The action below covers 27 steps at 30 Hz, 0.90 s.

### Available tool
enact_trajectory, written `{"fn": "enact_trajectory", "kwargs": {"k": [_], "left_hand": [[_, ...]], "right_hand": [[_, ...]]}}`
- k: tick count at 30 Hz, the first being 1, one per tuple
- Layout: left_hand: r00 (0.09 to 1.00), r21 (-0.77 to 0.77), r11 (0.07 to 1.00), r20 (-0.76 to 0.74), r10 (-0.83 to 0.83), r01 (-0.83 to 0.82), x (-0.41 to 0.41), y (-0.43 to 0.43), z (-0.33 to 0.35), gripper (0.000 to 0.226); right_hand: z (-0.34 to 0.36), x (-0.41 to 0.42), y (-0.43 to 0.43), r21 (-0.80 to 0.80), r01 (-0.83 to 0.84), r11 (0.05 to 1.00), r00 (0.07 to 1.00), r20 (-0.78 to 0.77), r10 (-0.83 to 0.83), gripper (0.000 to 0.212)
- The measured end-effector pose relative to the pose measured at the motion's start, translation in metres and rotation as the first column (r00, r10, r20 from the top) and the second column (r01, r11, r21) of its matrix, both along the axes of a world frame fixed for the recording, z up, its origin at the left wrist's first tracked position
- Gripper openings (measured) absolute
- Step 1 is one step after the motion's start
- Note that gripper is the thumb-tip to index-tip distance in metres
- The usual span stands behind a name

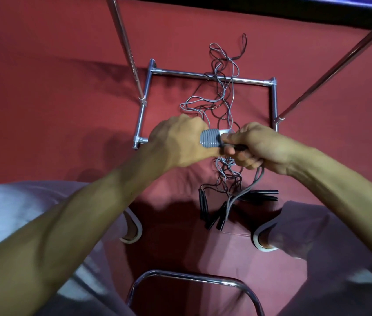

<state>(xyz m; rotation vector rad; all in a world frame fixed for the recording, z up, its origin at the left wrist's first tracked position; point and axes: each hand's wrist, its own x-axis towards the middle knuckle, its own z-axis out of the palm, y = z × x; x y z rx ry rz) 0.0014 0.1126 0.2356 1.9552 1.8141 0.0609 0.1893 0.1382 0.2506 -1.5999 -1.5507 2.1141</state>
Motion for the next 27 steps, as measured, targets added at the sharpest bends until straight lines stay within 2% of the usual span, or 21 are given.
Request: {"fn": "enact_trajectory", "kwargs": {"k": [3,5,7,9,12,14,18,20,22,24,27], "left_hand": [[1.0,-0.045,0.999,-0.009,-0.011,0.011,0.0,0.0,0.001,0.069],[1.0,-0.122,0.992,-0.012,-0.02,0.019,-0.003,0.001,0.003,0.072],[0.999,-0.236,0.971,0.016,-0.029,0.032,-0.007,0.003,0.004,0.077],[0.994,-0.402,0.913,0.106,-0.019,0.061,-0.008,0.002,0.006,0.076],[0.978,-0.616,0.779,0.21,0.018,0.118,-0.006,0.001,0.013,0.067],[0.97,-0.667,0.73,0.241,0.027,0.145,-0.006,0.0,0.019,0.066],[0.908,-0.654,0.708,0.416,0.043,0.266,-0.009,0.0,0.034,0.057],[0.834,-0.596,0.73,0.548,0.066,0.334,-0.011,0.001,0.042,0.056],[0.747,-0.525,0.768,0.659,0.093,0.368,-0.012,0.001,0.048,0.055],[0.682,-0.469,0.805,0.723,0.112,0.364,-0.011,-0.001,0.051,0.05],[0.623,-0.402,0.854,0.772,0.122,0.331,-0.01,-0.003,0.051,0.042]], "right_hand": [[0.005,0.003,0.0,0.212,-0.18,0.96,0.982,0.097,0.163,0.048],[0.01,0.006,0.001,0.37,-0.373,0.851,0.925,0.218,0.311,0.041],[0.014,0.011,0.004,0.49,-0.506,0.71,0.862,0.328,0.388,0.024],[0.019,0.016,0.011,0.55,-0.487,0.679,0.873,0.31,0.375,0.01],[0.024,0.024,0.022,0.579,-0.452,0.679,0.89,0.238,0.389,0.012],[0.026,0.026,0.024,0.614,-0.434,0.66,0.891,0.185,0.414,0.015],[0.022,0.032,0.029,0.542,-0.294,0.787,0.911,-0.091,0.403,0.027],[0.019,0.035,0.033,0.482,-0.225,0.847,0.911,-0.204,0.358,0.039],[0.016,0.032,0.032,0.414,-0.17,0.894,0.902,-0.301,0.311,0.038],[0.015,0.027,0.03,0.338,-0.11,0.935,0.904,-0.357,0.235,0.037],[0.015,0.02,0.029,0.309,-0.053,0.95,0.931,-0.328,0.159,0.04]]}}
